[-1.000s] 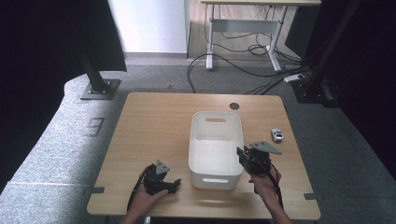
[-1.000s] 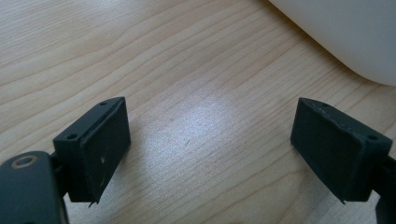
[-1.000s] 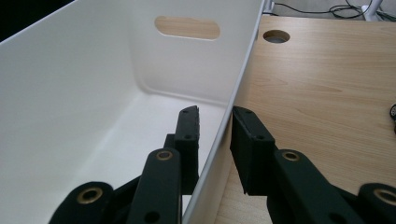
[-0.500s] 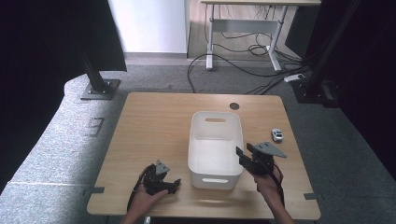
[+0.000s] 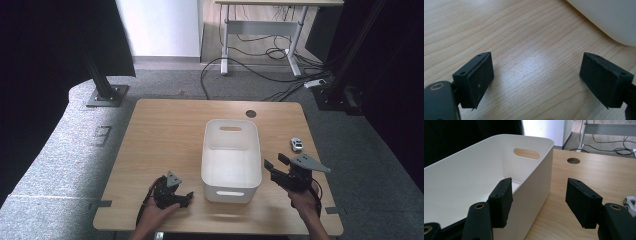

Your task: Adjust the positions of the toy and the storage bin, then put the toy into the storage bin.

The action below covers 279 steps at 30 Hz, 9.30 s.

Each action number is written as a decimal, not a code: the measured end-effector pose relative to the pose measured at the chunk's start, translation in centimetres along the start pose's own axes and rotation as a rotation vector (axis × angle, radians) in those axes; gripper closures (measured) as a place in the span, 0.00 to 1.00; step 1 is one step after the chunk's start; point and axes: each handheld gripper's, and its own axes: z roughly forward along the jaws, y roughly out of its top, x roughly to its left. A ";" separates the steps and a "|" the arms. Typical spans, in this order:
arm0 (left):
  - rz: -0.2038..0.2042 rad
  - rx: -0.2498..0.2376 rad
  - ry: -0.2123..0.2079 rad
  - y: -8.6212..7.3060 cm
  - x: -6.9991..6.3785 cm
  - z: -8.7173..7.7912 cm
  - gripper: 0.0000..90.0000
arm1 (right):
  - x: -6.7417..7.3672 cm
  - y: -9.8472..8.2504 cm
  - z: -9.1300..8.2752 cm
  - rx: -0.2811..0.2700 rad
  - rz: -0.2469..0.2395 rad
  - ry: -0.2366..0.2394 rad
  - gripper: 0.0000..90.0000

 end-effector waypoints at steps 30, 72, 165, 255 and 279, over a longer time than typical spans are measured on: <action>0.000 -0.001 -0.002 0.0 0.0 0.0 0.13 | -5.5 -3.1 0.4 0.169 -0.061 -0.073 0.32; -0.001 -0.001 -0.002 0.0 0.0 0.0 0.13 | -10.9 -4.0 1.1 0.201 0.016 -0.231 0.26; 0.000 -0.001 -0.005 0.1 0.0 0.1 0.13 | -13.1 -0.8 5.9 0.241 0.017 -0.316 0.28; 0.000 0.002 -0.007 0.1 0.0 0.1 0.12 | -19.1 -3.7 14.7 0.382 0.177 -0.433 0.36; 0.000 0.002 -0.007 0.1 0.0 0.1 0.12 | -18.9 -3.2 13.9 0.377 0.209 -0.421 0.56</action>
